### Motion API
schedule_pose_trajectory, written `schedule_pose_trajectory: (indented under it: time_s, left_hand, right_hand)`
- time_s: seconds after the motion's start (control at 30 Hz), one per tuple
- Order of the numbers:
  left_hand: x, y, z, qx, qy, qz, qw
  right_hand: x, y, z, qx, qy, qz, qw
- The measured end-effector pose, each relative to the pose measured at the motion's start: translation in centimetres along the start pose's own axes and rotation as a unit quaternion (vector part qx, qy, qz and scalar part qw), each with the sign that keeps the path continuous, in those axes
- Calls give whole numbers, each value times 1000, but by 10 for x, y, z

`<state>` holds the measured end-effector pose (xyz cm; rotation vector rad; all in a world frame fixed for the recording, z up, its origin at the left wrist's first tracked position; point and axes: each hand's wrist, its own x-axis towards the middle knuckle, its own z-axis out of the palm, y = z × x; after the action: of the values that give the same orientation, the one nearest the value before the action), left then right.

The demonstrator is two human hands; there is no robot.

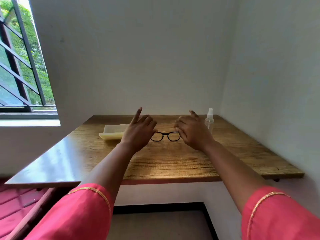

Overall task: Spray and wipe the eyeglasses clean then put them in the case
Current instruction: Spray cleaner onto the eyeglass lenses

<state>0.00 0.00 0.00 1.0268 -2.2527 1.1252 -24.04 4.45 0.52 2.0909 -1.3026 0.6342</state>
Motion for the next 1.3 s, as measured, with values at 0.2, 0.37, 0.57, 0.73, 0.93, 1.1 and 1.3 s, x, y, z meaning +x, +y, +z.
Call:
schedule_pose_trajectory:
  time_s: [0.2, 0.37, 0.57, 0.73, 0.93, 1.1, 1.3]
  left_hand:
    - [-4, 2, 4, -38, 0, 28, 999]
    - [-3, 3, 9, -57, -2, 4, 998]
    - [6, 14, 8, -103, -10, -59, 993]
    - [21, 16, 5, -175, 13, -98, 979]
    - [36, 8, 8, -224, 50, -148, 962]
    - [46, -3, 11, -292, 107, -173, 935]
    - [41, -6, 18, -326, 135, -185, 917]
  right_hand:
    - [-2, 3, 6, 3, -3, 9, 1000]
    - [0, 3, 12, 24, 16, 13, 999]
    - [3, 2, 17, 53, 53, 15, 997]
    - [4, 16, 21, 9, 36, -19, 999]
    - [11, 30, 28, -26, 81, -29, 996]
    - [25, 32, 29, 14, 112, 3, 994]
    - [41, 29, 31, 83, 136, 52, 986]
